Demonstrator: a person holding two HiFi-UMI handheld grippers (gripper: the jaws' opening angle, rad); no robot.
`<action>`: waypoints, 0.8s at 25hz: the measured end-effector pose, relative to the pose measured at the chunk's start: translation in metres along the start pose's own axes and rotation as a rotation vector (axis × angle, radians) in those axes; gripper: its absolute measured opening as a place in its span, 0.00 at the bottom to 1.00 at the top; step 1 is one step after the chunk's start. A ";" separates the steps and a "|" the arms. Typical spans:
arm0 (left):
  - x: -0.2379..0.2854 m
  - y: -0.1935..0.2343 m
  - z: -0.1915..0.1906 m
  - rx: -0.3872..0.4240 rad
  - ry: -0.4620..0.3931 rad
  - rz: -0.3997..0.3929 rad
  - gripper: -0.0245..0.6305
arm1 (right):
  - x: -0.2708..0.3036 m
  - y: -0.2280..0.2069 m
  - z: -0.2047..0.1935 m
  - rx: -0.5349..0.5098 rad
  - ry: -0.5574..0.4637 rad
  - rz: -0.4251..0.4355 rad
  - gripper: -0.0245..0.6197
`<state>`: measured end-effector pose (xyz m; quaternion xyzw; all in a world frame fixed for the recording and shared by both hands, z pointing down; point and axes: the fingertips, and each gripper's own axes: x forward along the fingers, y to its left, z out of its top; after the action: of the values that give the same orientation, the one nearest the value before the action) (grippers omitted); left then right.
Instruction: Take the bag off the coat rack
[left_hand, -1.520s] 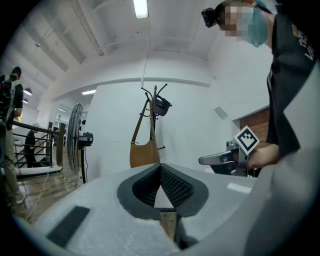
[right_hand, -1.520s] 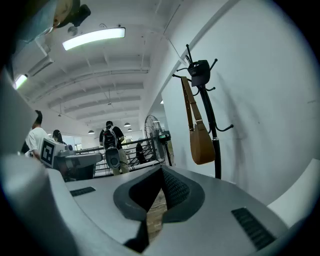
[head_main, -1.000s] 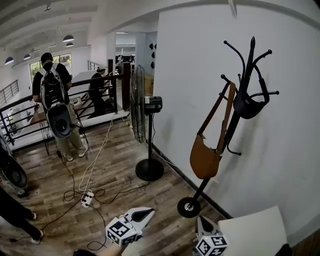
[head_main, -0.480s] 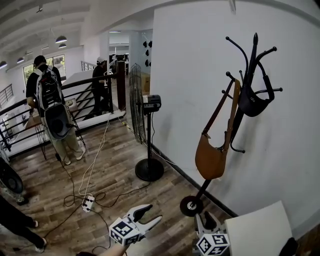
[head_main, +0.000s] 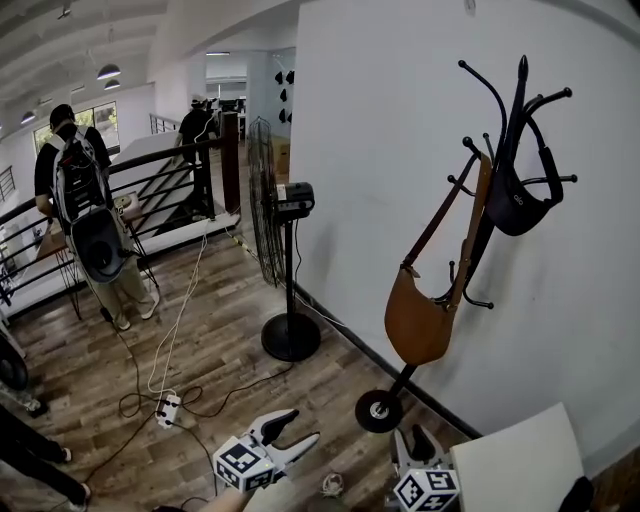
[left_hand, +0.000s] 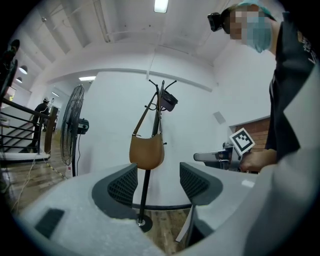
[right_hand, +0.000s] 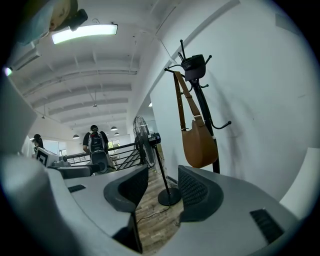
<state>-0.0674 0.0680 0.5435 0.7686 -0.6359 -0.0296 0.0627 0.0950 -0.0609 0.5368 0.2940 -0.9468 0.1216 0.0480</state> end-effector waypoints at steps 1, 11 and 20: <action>0.006 0.005 0.001 -0.001 0.001 0.003 0.43 | 0.007 -0.004 0.004 0.001 -0.005 -0.002 0.30; 0.096 0.047 0.029 0.035 -0.013 -0.005 0.43 | 0.076 -0.066 0.043 -0.008 -0.056 -0.036 0.31; 0.177 0.066 0.040 0.045 -0.020 -0.030 0.43 | 0.117 -0.106 0.083 -0.056 -0.088 -0.013 0.32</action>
<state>-0.1028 -0.1199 0.5183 0.7791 -0.6253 -0.0240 0.0388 0.0573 -0.2305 0.4968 0.3037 -0.9492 0.0815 0.0156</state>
